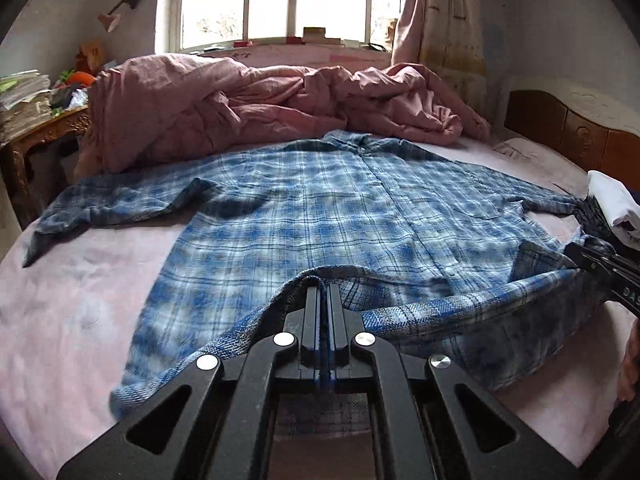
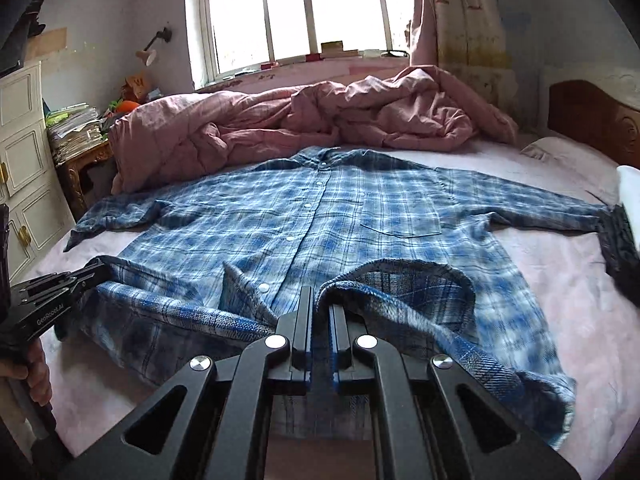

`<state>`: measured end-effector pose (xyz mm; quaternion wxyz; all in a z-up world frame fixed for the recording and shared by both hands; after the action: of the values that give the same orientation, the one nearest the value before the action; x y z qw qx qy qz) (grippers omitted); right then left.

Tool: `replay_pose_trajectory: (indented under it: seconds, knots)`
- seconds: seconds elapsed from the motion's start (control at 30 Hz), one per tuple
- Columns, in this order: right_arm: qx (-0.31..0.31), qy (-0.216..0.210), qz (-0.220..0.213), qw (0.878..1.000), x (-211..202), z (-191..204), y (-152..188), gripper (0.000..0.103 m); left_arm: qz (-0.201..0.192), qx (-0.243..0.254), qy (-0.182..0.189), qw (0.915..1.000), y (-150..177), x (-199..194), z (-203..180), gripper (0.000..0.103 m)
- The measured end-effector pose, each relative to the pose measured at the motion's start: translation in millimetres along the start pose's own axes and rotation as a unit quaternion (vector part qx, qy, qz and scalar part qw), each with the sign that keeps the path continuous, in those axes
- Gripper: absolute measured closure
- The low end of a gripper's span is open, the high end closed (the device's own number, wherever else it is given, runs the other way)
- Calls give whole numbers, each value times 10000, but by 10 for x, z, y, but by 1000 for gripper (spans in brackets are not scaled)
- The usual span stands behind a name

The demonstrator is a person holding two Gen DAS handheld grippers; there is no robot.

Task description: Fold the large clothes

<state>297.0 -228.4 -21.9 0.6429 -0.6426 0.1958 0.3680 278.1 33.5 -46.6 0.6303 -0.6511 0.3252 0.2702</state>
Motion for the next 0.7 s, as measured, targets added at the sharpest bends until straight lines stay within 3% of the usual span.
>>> replay_pose_trajectory:
  seconds: [0.1,0.17,0.2,0.23,0.27,0.33,0.47,0.57,0.7]
  knots:
    - [46,62,16,10000,250,-72,-68,96,-34,160,34,9999,-52,161,16,97]
    - [209,79,17,9997,354,-150,-71,90,-19,235,112,9997,-52,226,-4,80]
    - [322,83,19,9994,381,-190,-52,86,-47,196,109,9997,-45,228,6,57]
    - [398,26,27,9992,397,-221,-44,71,-120,159,115,9997,-42,202,15,38]
    - [415,-53,28,9991,398,-240,-36,41,-241,158,146,9995,-53,145,17,34]
    - [450,-159,-118,9988,326,-297,-48,15,-469,276,115,9985,-72,0,22,29]
    - [379,-61,-394,9985,58,-455,-79,15,-786,379,-238,9959,-87,-267,150,15]
    - [458,471,-493,9966,-201,-709,-55,15,-745,342,-384,9959,-88,-361,315,10]
    - [-45,355,80,9993,-321,-832,151,14,-462,578,-621,9953,14,-313,516,6]
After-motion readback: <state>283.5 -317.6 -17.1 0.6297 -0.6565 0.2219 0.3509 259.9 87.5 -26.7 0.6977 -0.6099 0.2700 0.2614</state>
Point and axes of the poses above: each gripper's, at about its wrist camera, not at the fingertips, and x roughly the way its jaws point, z to its left, y to its underside, the point moved 10 cm from there along x, roughly the way its jaws point, and after that the axes turned 14 degrees about z, right-handed, at the moved point
